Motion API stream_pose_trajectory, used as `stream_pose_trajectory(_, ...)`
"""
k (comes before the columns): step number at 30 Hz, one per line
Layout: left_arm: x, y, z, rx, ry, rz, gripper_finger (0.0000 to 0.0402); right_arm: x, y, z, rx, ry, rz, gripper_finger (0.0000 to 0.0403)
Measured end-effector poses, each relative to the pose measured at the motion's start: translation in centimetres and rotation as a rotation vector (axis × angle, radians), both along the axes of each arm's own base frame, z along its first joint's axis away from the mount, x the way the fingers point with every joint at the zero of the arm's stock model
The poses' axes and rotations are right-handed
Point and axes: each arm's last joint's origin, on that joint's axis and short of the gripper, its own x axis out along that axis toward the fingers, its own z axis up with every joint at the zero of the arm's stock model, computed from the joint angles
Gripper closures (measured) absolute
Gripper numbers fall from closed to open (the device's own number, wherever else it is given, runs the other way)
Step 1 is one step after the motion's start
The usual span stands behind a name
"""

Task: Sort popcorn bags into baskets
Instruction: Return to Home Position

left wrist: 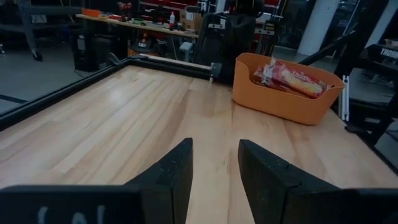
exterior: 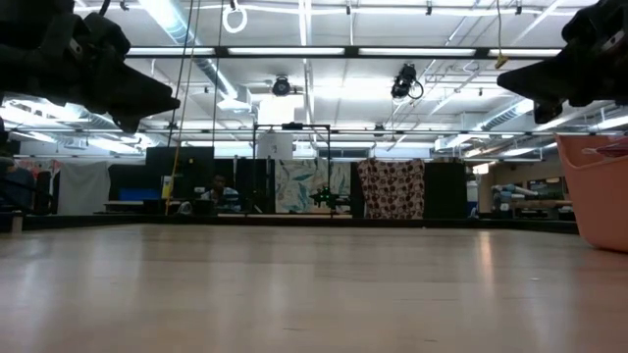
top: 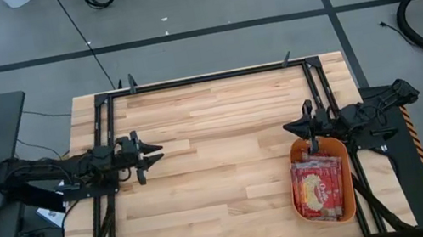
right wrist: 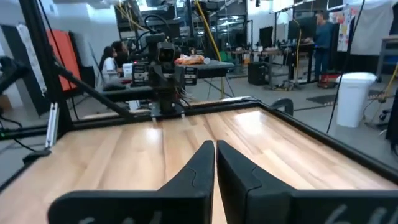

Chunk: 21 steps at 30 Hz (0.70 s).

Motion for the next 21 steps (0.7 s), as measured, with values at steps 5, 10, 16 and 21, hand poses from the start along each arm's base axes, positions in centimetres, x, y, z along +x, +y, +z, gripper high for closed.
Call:
stream_pose_trajectory(5,0.01,0.00,0.06,0.155,0.019,-0.013,0.0269,0.00,0.00,0.02,-0.079,0.014,-0.005,0.0380)
stream_pose_trajectory(10,0.01,0.00,0.10,0.349,0.048,-0.030,0.0269,-0.01,0.00,0.04,-0.042,0.006,-0.002,0.0379)
stream_pose_trajectory(16,0.01,0.00,0.10,0.344,0.047,-0.030,0.0269,-0.01,0.00,0.05,-0.036,0.004,-0.002,0.0380)
stream_pose_trajectory(21,0.01,0.00,0.10,0.342,0.047,-0.029,0.0269,-0.01,0.00,0.05,-0.036,0.004,-0.001,0.0378)
